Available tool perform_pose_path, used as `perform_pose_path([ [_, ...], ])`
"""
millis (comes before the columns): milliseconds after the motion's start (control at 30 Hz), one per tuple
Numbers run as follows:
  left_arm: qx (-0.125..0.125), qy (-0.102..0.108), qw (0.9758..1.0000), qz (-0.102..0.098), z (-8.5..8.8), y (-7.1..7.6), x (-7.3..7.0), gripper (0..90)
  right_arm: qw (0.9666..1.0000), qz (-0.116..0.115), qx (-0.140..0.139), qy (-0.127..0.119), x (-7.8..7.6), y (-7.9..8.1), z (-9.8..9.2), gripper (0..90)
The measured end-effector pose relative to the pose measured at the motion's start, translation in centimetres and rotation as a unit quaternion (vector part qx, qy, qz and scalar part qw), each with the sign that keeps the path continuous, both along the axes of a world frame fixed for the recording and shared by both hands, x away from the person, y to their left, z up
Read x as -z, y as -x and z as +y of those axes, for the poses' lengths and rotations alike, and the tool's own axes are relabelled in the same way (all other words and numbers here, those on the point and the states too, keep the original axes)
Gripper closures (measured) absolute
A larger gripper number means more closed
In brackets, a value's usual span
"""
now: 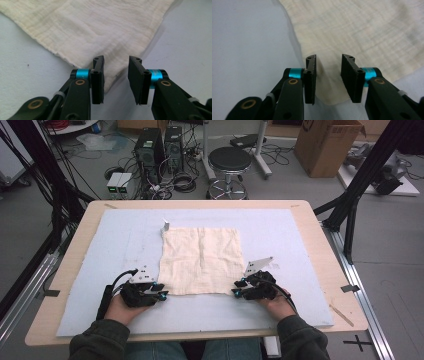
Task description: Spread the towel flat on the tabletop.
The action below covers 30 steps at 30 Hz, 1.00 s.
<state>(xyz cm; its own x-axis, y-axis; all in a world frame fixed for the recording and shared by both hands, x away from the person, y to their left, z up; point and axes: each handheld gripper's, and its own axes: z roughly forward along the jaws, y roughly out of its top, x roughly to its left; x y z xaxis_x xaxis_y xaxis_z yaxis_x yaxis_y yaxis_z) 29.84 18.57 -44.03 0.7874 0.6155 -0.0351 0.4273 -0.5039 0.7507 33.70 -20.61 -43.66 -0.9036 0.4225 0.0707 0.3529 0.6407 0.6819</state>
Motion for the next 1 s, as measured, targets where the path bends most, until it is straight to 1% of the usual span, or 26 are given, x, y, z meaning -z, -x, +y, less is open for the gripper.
perform_pose_path([
  [67, -0.004, -0.005, 1.0000, -0.007, 0.0, 0.0, 0.0, 74.0, 1.0000, -0.002, 0.001, 0.000, 0.0, -0.1, 0.0, 71.2],
  [100, -0.005, -0.005, 1.0000, -0.006, 0.1, 0.0, 0.0, 75.8, 1.0000, -0.004, 0.003, 0.001, 0.0, -0.1, 0.0, 73.1],
  [167, -0.007, -0.002, 0.9999, -0.007, 0.3, -0.2, 0.1, 80.4, 1.0000, -0.002, 0.007, -0.001, 0.1, -0.2, -0.1, 76.3],
  [200, -0.009, 0.002, 0.9999, -0.003, 0.4, -0.2, 0.1, 82.9, 0.9999, 0.000, 0.013, -0.002, 0.1, -0.2, -0.2, 77.9],
  [267, -0.008, 0.003, 1.0000, -0.002, 0.5, -0.3, 0.1, 85.4, 0.9998, 0.005, 0.016, -0.009, 0.1, -0.4, -0.3, 80.3],
  [300, -0.008, 0.005, 1.0000, -0.003, 0.5, -0.2, 0.1, 85.8, 0.9997, 0.010, 0.018, -0.011, 0.2, -0.4, -0.4, 81.3],
  [367, -0.005, 0.004, 1.0000, 0.000, 0.5, -0.1, 0.0, 86.2, 0.9997, 0.013, 0.016, -0.015, 0.1, -0.5, -0.4, 84.5],
  [400, -0.003, 0.004, 1.0000, 0.001, 0.5, 0.0, 0.0, 86.3, 0.9997, 0.015, 0.015, -0.013, 0.1, -0.4, -0.4, 84.5],
  [433, 0.000, 0.003, 1.0000, 0.000, 0.5, 0.0, 0.0, 86.4, 0.9998, 0.011, 0.012, -0.012, 0.1, -0.4, -0.3, 84.4],
  [500, 0.003, 0.004, 1.0000, 0.003, 0.6, 0.2, -0.1, 86.4, 0.9998, 0.013, 0.007, -0.014, 0.0, -0.2, -0.3, 85.3],
  [600, 0.009, 0.004, 0.9999, 0.002, 0.9, 0.4, -0.2, 86.7, 0.9997, 0.014, 0.002, -0.020, -0.2, 0.1, -0.3, 86.8],
  [700, 0.007, 0.007, 1.0000, 0.000, 1.1, 0.7, -0.4, 86.8, 0.9995, 0.012, -0.002, -0.028, -0.4, 0.3, -0.4, 87.6],
  [867, 0.006, 0.007, 1.0000, -0.001, 1.3, 0.9, -0.4, 86.8, 0.9996, 0.017, -0.009, -0.018, -0.3, 0.6, -0.3, 88.1],
  [900, 0.009, 0.005, 0.9999, -0.001, 1.3, 0.9, -0.5, 86.8, 0.9996, 0.018, -0.010, -0.018, -0.3, 0.6, -0.3, 88.1],
  [933, 0.007, 0.009, 0.9999, 0.000, 1.3, 1.1, -0.5, 86.8, 0.9996, 0.019, -0.010, -0.020, -0.3, 0.6, -0.3, 88.1],
  [1000, 0.010, 0.009, 0.9999, -0.001, 1.3, 1.2, -0.5, 86.8, 0.9995, 0.019, -0.013, -0.021, -0.3, 0.7, -0.3, 88.0],
])
